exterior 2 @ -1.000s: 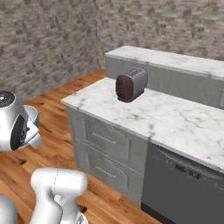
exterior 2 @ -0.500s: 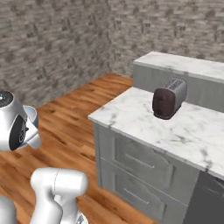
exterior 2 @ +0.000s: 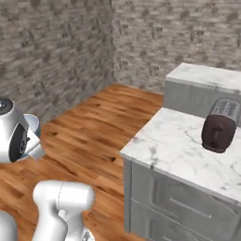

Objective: Pick up the heated bread from the toaster oven and place it in the bowl. Then move the bread bowl to the dining counter.

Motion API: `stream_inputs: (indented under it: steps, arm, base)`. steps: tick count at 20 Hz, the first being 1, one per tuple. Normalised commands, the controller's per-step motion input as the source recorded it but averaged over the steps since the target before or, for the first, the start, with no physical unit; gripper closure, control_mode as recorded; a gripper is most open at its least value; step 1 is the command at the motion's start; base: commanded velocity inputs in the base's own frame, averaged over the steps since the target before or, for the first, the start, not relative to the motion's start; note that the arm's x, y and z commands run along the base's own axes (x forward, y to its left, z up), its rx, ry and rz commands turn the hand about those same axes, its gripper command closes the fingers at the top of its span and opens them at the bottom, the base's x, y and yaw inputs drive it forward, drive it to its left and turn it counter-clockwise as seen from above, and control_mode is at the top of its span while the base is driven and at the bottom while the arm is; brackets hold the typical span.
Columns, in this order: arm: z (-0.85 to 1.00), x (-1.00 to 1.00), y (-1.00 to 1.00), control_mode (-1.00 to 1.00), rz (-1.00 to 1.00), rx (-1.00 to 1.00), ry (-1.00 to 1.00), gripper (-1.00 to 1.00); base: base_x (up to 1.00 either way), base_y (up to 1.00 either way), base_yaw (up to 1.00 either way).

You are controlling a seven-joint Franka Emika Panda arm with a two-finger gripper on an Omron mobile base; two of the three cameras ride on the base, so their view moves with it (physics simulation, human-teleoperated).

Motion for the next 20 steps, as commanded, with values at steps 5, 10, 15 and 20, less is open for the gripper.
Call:
stream_inputs:
  steps: [5, 10, 15, 20]
  arm:
    - [0.00, 0.00, 0.00, 1.00, 0.00, 0.00, 0.00, 1.00]
    - [0.00, 0.00, 0.00, 1.00, 0.00, 0.00, 0.00, 1.00]
    - [0.00, 0.00, 0.00, 1.00, 0.00, 0.00, 0.00, 1.00]
    - [0.00, 0.00, 0.00, 1.00, 0.00, 0.00, 0.00, 1.00]
  base:
    - [1.00, 0.98, -0.34]
    - [1.00, 0.88, -0.46]
    - [1.00, 0.75, -0.55]
    - [0.99, 0.71, -0.65]
